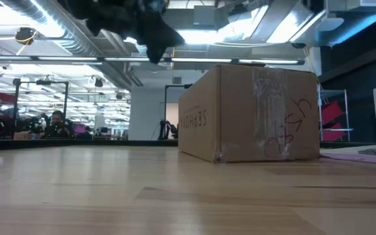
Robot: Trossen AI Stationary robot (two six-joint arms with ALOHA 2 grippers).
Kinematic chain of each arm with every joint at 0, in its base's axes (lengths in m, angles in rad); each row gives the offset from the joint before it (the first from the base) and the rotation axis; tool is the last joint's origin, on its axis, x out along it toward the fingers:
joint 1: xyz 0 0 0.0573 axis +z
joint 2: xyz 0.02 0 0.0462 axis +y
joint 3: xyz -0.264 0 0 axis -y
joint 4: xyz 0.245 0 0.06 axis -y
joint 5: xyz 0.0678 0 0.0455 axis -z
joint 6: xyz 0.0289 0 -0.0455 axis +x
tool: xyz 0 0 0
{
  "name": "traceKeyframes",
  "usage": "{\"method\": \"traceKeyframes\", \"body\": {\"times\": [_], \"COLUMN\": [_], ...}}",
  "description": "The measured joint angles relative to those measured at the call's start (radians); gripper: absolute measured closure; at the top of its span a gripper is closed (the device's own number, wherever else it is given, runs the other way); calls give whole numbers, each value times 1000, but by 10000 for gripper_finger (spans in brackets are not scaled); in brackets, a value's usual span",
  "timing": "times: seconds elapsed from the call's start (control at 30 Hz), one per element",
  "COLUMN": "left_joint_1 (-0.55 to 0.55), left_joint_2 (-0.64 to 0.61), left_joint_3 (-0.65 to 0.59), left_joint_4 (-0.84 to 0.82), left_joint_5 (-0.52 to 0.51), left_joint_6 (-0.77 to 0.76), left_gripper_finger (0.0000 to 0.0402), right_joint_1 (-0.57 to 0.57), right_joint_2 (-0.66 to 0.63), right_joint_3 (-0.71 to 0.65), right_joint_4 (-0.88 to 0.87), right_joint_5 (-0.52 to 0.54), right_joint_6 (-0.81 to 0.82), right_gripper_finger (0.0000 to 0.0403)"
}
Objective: Unpack boxes
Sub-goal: Open the cardboard box using the cutter
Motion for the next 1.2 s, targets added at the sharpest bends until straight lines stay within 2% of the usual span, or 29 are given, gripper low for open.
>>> {"method": "traceKeyframes", "body": {"times": [0.13, 0.27, 0.43, 0.53, 0.73, 0.87, 0.97, 1.07, 1.1, 1.2], "left_joint_1": [24, 43, 62, 65, 35, 8, -19, -48, -60, -128], "left_joint_2": [-24, -24, -21, -21, -3, 42, 109, 170, 180, 177], "left_joint_3": [-49, -65, -66, -66, -55, -54, -29, -11, -10, -12], "left_joint_4": [49, 57, 69, 122, 140, 259, 283, 271, 274, 310], "left_joint_5": [56, 72, 80, 72, -85, -95, -124, -202, -253, -488], "left_joint_6": [-19, 13, 38, 33, 93, 57, 19, -39, -68, -140], "left_gripper_finger": [401, 401, 401, 401, 402, 402, 402, 402, 402, 402], "right_joint_1": [-139, -206, -283, -336, -517, -612, -650, -683, -696, -721], "right_joint_2": [12, 52, 120, 147, 166, 178, 179, 179, 177, 164], "right_joint_3": [-1, 4, 6, 5, 5, 5, 5, 5, 5, 5], "right_joint_4": [-106, -52, -7, -28, -70, -123, -197, -264, -280, -325], "right_joint_5": [-155, -183, -276, -323, -678, -783, -803, -767, -764, -761], "right_joint_6": [-127, -362, -608, -681, -819, -950, -1032, -993, -969, -944], "right_gripper_finger": [276, 287, 388, 398, 402, 403, 403, 403, 403, 403]}}
